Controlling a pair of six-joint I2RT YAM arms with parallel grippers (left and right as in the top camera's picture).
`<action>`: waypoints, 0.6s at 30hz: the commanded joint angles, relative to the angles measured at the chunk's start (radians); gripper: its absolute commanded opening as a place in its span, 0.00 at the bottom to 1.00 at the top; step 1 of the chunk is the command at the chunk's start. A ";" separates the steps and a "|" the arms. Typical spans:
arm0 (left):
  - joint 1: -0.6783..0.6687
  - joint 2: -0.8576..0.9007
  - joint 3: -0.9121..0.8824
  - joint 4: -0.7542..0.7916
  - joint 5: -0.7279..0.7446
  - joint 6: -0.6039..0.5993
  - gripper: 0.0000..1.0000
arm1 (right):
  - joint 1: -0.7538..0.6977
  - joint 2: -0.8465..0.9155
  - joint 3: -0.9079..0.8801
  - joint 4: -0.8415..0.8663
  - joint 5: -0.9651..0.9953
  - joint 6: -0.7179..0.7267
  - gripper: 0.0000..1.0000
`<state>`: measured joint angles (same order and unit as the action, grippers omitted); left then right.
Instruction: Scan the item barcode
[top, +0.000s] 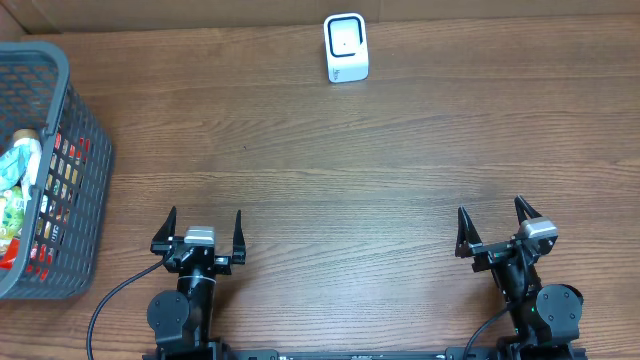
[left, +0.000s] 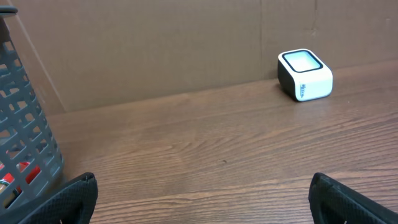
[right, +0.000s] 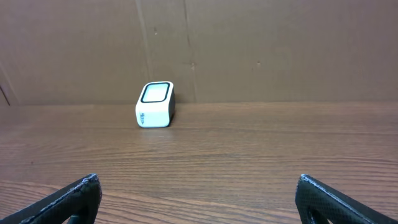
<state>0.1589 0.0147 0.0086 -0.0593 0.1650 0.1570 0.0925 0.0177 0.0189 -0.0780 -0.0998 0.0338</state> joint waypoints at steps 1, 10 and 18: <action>0.004 -0.010 -0.003 0.003 0.016 -0.012 0.99 | 0.002 -0.003 -0.011 0.005 0.002 0.004 1.00; 0.004 -0.010 -0.002 0.039 0.102 -0.042 1.00 | 0.002 -0.003 -0.010 0.013 -0.060 0.004 1.00; 0.004 -0.010 0.024 0.034 0.121 -0.076 1.00 | 0.002 0.001 0.034 0.016 -0.063 0.005 1.00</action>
<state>0.1589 0.0147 0.0090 -0.0273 0.2539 0.1062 0.0925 0.0177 0.0189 -0.0704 -0.1532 0.0338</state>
